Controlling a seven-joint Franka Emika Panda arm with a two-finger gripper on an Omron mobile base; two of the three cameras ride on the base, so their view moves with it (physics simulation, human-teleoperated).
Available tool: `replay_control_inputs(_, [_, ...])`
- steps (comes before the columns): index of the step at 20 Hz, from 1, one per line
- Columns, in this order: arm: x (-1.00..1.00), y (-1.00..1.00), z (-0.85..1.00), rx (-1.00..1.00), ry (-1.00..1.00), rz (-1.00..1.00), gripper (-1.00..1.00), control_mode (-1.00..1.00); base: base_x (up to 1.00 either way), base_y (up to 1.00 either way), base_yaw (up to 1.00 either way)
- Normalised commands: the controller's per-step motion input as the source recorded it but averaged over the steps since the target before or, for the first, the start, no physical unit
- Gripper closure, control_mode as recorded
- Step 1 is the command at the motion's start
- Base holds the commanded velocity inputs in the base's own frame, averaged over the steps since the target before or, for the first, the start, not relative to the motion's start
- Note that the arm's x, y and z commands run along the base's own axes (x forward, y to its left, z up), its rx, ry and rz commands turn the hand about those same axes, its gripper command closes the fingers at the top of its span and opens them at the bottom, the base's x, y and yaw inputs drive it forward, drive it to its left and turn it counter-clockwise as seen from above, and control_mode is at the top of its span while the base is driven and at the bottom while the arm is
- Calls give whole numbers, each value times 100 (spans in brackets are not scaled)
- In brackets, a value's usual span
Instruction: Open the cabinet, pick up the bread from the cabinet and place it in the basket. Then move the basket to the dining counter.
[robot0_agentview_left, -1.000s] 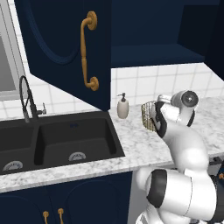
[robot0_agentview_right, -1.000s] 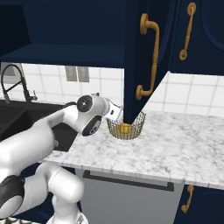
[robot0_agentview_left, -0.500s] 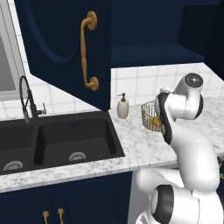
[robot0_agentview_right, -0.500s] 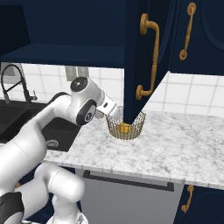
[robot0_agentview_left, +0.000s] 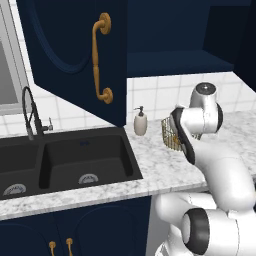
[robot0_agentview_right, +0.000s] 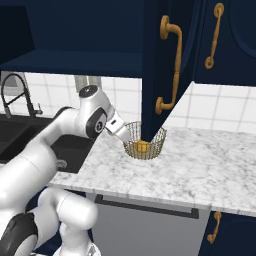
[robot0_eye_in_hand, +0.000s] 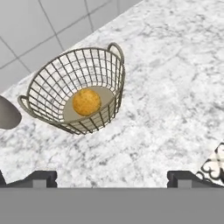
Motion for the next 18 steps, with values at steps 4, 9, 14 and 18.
replay_control_inputs(4, [-2, 0, -28, 29, -3, -4, -100, -100, 0, 0, 0])
replay_control_inputs(9, [6, 0, -49, 12, 0, 0, -100, -100, 0, 0, 0])
replay_control_inputs(14, [32, -8, -28, 0, 12, -1, -100, -100, 0, 0, 0])
replay_control_inputs(18, [47, -33, -7, 3, 13, 0, -100, -100, 0, 0, 0])
